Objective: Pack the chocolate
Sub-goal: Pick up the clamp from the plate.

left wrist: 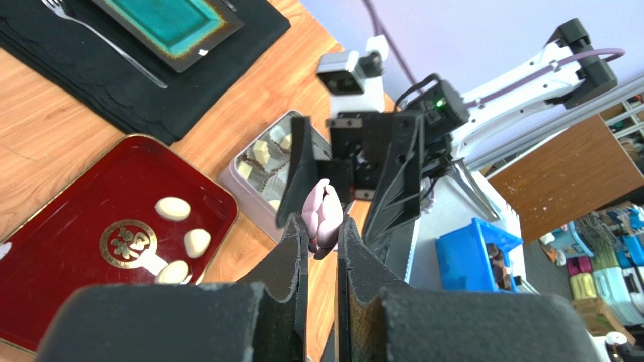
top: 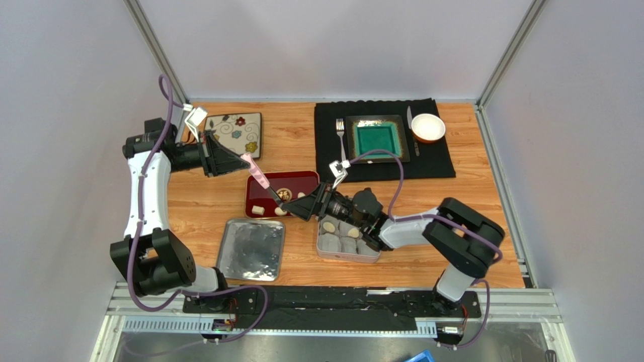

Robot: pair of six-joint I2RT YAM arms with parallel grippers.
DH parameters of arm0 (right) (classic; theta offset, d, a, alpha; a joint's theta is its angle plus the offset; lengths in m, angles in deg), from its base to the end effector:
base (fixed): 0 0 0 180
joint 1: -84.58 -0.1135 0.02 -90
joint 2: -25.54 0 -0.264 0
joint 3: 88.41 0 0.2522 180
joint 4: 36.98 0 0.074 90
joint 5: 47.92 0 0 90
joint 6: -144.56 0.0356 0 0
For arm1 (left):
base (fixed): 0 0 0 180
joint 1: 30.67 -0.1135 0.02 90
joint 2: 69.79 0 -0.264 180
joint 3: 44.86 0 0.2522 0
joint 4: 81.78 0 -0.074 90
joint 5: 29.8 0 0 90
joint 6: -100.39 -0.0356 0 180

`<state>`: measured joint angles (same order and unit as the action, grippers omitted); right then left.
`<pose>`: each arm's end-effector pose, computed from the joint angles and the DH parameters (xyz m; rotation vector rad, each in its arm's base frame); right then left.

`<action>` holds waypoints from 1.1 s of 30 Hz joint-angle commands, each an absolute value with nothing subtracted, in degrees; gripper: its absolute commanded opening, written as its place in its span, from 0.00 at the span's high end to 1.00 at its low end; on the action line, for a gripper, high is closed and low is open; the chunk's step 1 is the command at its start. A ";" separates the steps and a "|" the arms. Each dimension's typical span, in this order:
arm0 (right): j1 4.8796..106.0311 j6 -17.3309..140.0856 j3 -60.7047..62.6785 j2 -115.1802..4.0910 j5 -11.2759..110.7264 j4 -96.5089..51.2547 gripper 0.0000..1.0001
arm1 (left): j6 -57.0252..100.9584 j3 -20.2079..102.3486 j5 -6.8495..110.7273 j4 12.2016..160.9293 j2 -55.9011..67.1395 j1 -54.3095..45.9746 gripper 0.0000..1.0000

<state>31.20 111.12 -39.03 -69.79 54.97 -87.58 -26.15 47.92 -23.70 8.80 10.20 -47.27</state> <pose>0.1894 0.2682 0.2039 -0.1647 1.7441 1.6571 0.2382 0.0341 0.3536 0.5237 1.8282 -1.4212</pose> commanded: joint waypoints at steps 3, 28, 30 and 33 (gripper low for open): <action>29.04 111.69 -34.66 -74.92 51.84 -102.67 0.01 | -27.23 47.30 -41.14 -1.06 9.05 -47.72 1.00; 23.76 114.94 -27.10 -77.65 44.46 -106.37 0.40 | -30.74 40.98 -41.05 -1.06 11.60 -53.25 1.00; 24.02 115.73 -27.19 -77.38 44.63 -106.54 0.44 | -31.10 39.40 -40.96 -1.06 11.51 -53.43 1.00; 24.38 116.61 -27.27 -76.51 44.72 -106.63 0.48 | -31.89 37.46 -40.96 -1.06 10.99 -53.69 1.00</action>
